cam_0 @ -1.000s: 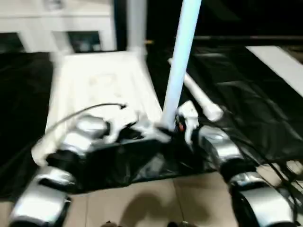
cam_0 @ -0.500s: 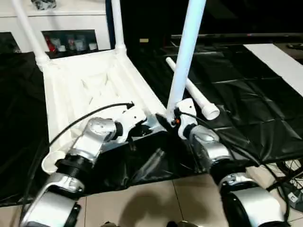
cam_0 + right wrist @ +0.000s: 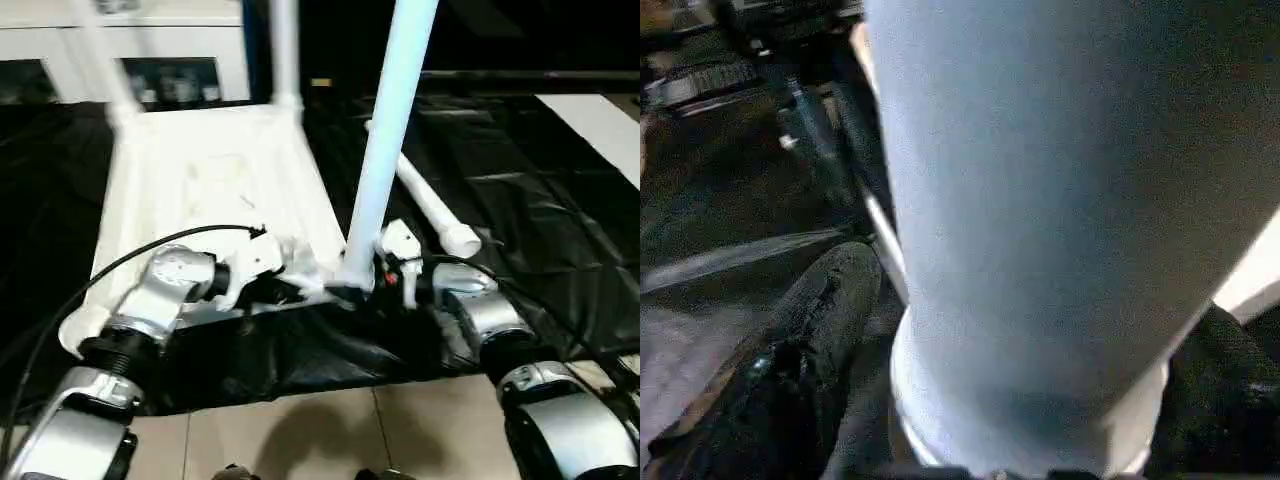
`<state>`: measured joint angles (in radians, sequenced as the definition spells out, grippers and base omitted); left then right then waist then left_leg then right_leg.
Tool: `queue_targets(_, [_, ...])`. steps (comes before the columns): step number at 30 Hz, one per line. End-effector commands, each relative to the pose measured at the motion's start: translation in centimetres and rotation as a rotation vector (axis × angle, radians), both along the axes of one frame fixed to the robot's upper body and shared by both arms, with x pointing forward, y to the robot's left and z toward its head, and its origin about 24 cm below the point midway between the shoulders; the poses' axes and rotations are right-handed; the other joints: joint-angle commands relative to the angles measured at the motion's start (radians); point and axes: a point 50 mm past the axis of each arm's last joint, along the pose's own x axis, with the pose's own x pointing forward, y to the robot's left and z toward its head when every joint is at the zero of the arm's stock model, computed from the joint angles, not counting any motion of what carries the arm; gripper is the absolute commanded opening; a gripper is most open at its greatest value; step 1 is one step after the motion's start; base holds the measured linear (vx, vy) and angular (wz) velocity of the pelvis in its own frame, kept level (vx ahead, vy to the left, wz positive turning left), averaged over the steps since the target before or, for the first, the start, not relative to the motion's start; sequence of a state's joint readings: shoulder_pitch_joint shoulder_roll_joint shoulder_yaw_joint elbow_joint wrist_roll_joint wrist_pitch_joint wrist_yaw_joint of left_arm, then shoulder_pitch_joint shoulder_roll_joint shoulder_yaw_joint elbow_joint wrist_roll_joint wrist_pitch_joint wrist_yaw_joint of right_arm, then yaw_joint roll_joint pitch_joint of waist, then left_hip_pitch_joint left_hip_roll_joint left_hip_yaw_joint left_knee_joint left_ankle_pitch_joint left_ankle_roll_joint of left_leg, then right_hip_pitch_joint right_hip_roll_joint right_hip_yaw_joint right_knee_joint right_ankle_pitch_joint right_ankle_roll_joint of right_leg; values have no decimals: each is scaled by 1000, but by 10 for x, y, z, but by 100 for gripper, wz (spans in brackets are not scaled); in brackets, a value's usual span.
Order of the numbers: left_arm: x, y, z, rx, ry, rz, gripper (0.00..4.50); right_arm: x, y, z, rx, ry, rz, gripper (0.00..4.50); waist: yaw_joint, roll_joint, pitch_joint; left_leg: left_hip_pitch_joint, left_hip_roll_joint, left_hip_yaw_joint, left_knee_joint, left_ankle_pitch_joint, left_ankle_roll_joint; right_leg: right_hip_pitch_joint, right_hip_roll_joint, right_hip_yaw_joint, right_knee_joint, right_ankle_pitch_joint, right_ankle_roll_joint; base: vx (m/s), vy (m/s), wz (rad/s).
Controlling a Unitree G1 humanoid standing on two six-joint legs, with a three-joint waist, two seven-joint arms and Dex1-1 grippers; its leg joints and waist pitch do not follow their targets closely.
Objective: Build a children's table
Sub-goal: Rotate leg to tighten
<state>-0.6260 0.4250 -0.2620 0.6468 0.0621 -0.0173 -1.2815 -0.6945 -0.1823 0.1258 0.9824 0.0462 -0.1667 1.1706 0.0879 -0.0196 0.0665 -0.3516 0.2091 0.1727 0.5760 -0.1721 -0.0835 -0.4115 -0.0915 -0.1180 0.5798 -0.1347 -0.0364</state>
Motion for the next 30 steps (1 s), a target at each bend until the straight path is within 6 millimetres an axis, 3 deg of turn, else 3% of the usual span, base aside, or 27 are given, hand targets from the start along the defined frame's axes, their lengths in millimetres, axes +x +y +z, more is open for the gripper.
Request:
queue_targets(1, [2,-16,6,-10,-22,-94,0,-8,13,-2,-19,10,136,350,-1,10,-77,9,32,2,-65,-277,39,56,-60,58,-60,-345,-203,0,0,0])
queue_targets(8, [3,-10,5,14,5,-122,0,-14,18,-3,-12,58,232,289,4,13,-79,8,32,1,-66,-269,36,58,-60,58,-56,-321,-210,0,0,0])
queue_targets(13, [2,-8,5,2,18,-115,0,-12,19,-3,15,64,182,277,6,11,-79,7,32,0,-66,-263,33,60,-62,58,-56,-329,-208,0,0,0])
queue_targets(15, [3,-8,5,-4,15,-97,0,-8,19,-4,24,56,113,276,5,10,-78,6,31,0,-66,-264,29,60,-62,57,-57,-346,-201,0,0,0])
queue_targets(17, [7,-12,4,-18,-10,2,0,4,20,-6,1,9,-132,275,0,12,-73,7,33,-2,-70,-281,13,56,-63,58,-60,-378,-190,0,0,0])
queue_targets(19, [11,-20,6,-45,-34,82,0,13,21,-8,10,9,-327,275,-15,10,-69,11,25,-11,-72,-325,-25,56,-68,51,-73,-508,-143,0,0,0])
queue_targets(21, [13,-26,7,-53,-56,126,0,16,23,-10,12,18,-438,274,-25,14,-69,12,22,-14,-70,-340,-25,54,-69,47,-87,-562,-114,0,0,0])
queue_targets(25, [12,-48,7,-88,-87,203,0,16,34,-19,-1,35,-593,274,-42,10,-71,9,21,-11,-67,-336,-4,50,-63,48,-85,-499,-132,0,0,0])
queue_targets(26, [12,-52,7,-93,-92,212,0,15,36,-20,-1,38,-621,274,-41,12,-73,12,22,-11,-66,-335,-3,49,-63,49,-85,-493,-135,0,0,0])
queue_targets(30, [7,-67,7,-132,-88,224,0,13,49,-21,5,20,-640,274,-46,12,-75,7,21,-9,-66,-331,10,51,-60,49,-80,-447,-145,0,0,0])
